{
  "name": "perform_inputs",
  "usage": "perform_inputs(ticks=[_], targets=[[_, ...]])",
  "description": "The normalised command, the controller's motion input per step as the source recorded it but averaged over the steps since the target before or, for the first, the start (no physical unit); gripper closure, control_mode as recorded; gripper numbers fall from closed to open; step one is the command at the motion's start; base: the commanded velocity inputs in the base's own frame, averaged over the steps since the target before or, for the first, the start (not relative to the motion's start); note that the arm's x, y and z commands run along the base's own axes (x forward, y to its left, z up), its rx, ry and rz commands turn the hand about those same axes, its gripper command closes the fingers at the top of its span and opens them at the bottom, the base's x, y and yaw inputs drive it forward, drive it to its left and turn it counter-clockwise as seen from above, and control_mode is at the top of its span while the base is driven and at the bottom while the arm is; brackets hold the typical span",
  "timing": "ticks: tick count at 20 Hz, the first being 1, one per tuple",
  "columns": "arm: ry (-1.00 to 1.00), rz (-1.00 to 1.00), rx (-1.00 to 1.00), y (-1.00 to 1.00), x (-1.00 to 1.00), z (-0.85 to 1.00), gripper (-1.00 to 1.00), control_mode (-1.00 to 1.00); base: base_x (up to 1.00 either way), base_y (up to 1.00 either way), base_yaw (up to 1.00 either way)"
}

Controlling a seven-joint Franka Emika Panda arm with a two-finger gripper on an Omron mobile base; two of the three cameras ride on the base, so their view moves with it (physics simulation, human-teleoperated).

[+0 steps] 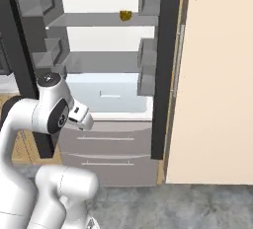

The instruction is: Take the cheese, fish, and mushroom from the fridge and place them on the plate on the dining counter to create an appetizer plate.

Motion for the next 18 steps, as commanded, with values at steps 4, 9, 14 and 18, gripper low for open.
perform_inputs(ticks=[4,9,14,18], targets=[[0.0,0.0,0.0,0.0,0.0,0.0,-1.0,1.0,0.28,-0.7,0.22],[0.0,0.0,0.0,0.0,0.0,0.0,-1.0,1.0,0.53,-0.41,0.17],[0.0,0.0,0.0,0.0,0.0,0.0,-1.0,1.0,0.93,0.0,0.13],[0.0,0.0,0.0,0.0,0.0,0.0,-1.0,1.0,1.0,0.01,0.11]])
